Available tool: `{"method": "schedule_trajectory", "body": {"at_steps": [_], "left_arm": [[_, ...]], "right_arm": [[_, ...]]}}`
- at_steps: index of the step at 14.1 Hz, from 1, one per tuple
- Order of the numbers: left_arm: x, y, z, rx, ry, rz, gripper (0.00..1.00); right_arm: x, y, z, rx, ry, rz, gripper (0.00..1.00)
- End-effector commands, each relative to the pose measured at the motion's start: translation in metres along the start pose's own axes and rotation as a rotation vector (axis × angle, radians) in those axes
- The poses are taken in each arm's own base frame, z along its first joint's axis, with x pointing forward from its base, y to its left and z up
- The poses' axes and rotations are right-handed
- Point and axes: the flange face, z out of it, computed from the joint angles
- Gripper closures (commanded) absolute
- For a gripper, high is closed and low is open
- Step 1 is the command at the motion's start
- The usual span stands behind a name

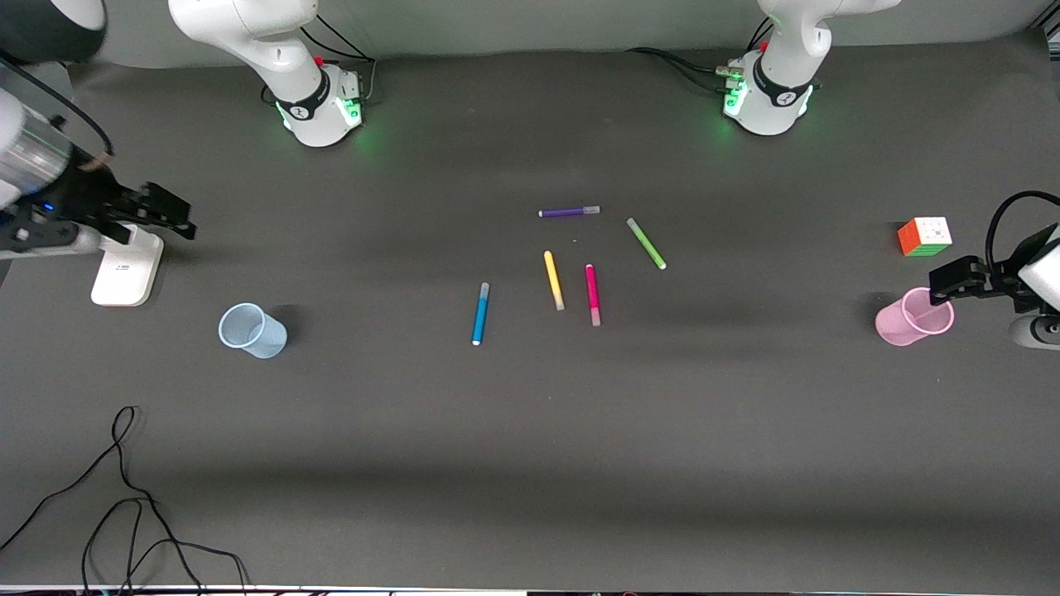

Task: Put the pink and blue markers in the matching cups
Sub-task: 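Move the right gripper over the blue marker and lower it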

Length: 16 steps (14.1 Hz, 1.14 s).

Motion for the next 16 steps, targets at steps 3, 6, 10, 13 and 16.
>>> {"method": "schedule_trajectory", "body": {"at_steps": [3,6,10,13,16], "left_arm": [[-0.005,0.01,-0.005,-0.006,-0.006,0.021,0.0],[-0.006,0.006,-0.003,-0.006,-0.011,0.017,0.0],[-0.025,0.004,-0.01,0.008,0.044,0.088,0.0],[-0.04,-0.007,0.002,0.013,0.066,0.076,0.0],[-0.053,-0.003,0.02,0.015,0.075,0.078,0.0]], "right_arm": [[0.041,-0.105,0.076,-0.017,-0.14,-0.036,0.0],[0.076,-0.143,0.124,-0.003,-0.202,-0.002,0.0],[0.108,-0.193,0.202,0.047,-0.313,0.068,0.0],[0.132,-0.22,0.246,0.072,-0.347,0.123,0.0],[0.142,-0.266,0.288,0.156,-0.347,0.193,0.0]]}}
